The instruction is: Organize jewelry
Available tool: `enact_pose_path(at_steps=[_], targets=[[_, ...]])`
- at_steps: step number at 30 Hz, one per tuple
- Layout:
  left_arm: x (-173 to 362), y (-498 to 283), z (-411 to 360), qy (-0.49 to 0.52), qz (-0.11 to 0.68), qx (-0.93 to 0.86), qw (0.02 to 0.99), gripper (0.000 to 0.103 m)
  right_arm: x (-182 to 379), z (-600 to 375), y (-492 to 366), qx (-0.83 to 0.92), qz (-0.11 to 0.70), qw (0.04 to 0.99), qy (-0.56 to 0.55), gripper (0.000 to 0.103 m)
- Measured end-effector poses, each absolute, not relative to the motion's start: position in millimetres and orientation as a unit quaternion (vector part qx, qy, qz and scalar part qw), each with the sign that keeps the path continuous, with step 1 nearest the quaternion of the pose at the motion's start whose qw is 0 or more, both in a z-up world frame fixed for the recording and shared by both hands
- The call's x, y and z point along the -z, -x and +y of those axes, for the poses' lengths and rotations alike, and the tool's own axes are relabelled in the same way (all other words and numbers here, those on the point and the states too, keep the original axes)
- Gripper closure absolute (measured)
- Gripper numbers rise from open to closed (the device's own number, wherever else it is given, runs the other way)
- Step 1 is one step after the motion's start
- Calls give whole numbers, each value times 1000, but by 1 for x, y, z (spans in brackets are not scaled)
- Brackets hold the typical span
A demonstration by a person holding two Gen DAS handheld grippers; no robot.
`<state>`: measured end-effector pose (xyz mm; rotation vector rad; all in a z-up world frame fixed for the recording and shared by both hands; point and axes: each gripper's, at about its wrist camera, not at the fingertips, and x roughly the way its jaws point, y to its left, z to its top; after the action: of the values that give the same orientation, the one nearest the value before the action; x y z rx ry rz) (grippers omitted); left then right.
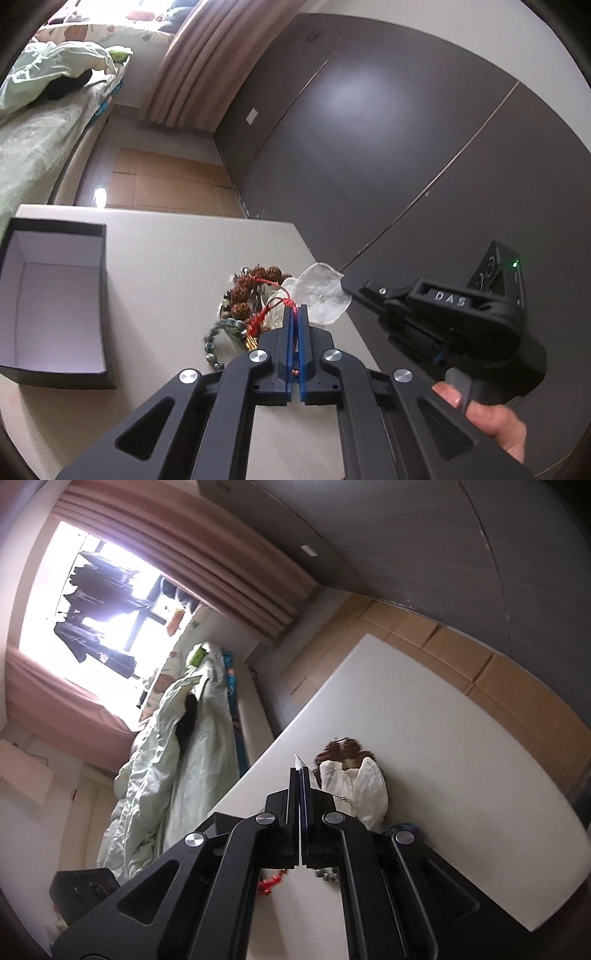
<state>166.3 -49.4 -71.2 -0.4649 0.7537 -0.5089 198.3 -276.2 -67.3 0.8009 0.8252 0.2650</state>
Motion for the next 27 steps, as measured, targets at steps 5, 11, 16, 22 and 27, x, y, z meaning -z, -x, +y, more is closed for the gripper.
enact_pose_path(at_steps=[5,11,16,22,27], targets=[[57,-157,-41,227,351,238,877,103,59,-268,-190,-152,371,831,-385,101],[34,-143,-18,229,322,229,890,103,43,-259,-184,-196,334,834,-393,101],[18,-135,3,236,298,213,900,103,35,-245,-182,-236,321,825,-400,101],[8,-128,32,245,278,186,910,103,19,-214,-178,-300,300,809,-406,101],[6,-129,57,253,269,159,916,103,10,-183,-175,-343,293,798,-399,101]])
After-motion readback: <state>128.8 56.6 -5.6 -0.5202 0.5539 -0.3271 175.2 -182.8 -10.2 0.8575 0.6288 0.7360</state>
